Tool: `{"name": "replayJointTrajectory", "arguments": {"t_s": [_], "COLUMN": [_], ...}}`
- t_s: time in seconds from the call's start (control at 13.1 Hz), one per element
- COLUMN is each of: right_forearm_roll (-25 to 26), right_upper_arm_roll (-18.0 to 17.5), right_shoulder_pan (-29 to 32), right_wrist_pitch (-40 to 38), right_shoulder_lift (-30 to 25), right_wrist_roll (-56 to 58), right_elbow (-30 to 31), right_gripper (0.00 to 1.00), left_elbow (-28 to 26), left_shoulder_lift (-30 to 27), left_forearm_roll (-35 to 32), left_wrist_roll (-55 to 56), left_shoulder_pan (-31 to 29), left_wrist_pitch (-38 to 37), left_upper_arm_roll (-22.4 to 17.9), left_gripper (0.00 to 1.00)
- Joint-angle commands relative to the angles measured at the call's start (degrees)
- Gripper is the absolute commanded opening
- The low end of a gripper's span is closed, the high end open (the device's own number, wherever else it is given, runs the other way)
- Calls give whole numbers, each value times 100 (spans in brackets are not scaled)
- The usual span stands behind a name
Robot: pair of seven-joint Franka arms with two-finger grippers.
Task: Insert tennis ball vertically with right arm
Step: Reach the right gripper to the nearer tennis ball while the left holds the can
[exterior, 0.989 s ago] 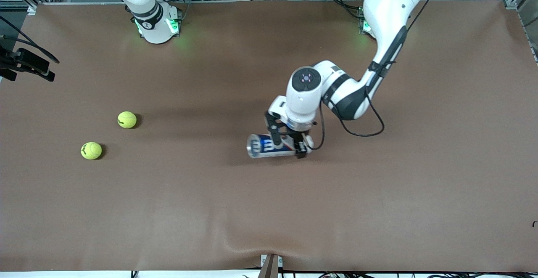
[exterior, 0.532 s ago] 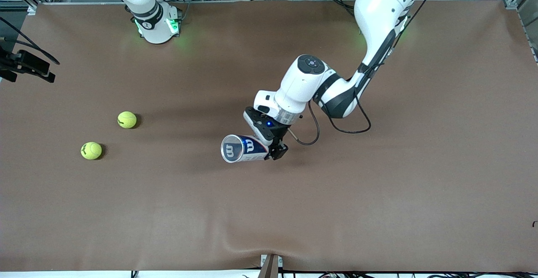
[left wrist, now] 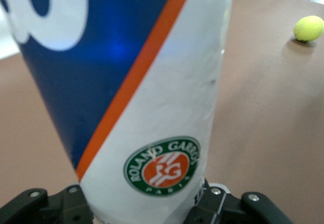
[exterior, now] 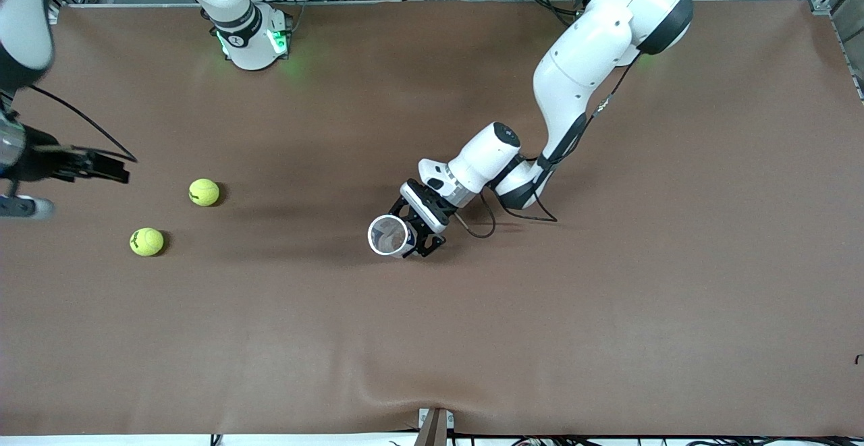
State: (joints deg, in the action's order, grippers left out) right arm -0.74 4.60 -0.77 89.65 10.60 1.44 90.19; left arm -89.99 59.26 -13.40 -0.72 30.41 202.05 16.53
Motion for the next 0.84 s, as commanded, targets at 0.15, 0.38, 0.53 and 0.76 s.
{"name": "replayJointTrajectory", "arguments": {"t_s": [0.15,0.38,0.53,0.76], "right_forearm_roll": [371,417,355,355], "right_upper_arm_roll": [-38,-47,-47,-47], "right_shoulder_pan": [174,279,288,306], "right_wrist_pitch": [1025,2167,3002,3576], "right_shoulder_lift": [-120,-137,-137,-49], "right_wrist_roll": [41,23,-30,-30], "right_elbow": [1561,2509,3291,3821], "right_gripper": [100,100,100,100], "left_elbow": [122,140,140,148], "left_shoulder_lift": [112,235,244,305], "left_forearm_roll": [224,206,206,206], "left_wrist_roll": [-42,-59,-59,-68], "left_shoulder_pan": [272,290,307,395], "left_wrist_pitch": [168,177,177,177], "left_upper_arm_roll": [-133,-159,-159,-273], "left_gripper": [68,68,69,70]}}
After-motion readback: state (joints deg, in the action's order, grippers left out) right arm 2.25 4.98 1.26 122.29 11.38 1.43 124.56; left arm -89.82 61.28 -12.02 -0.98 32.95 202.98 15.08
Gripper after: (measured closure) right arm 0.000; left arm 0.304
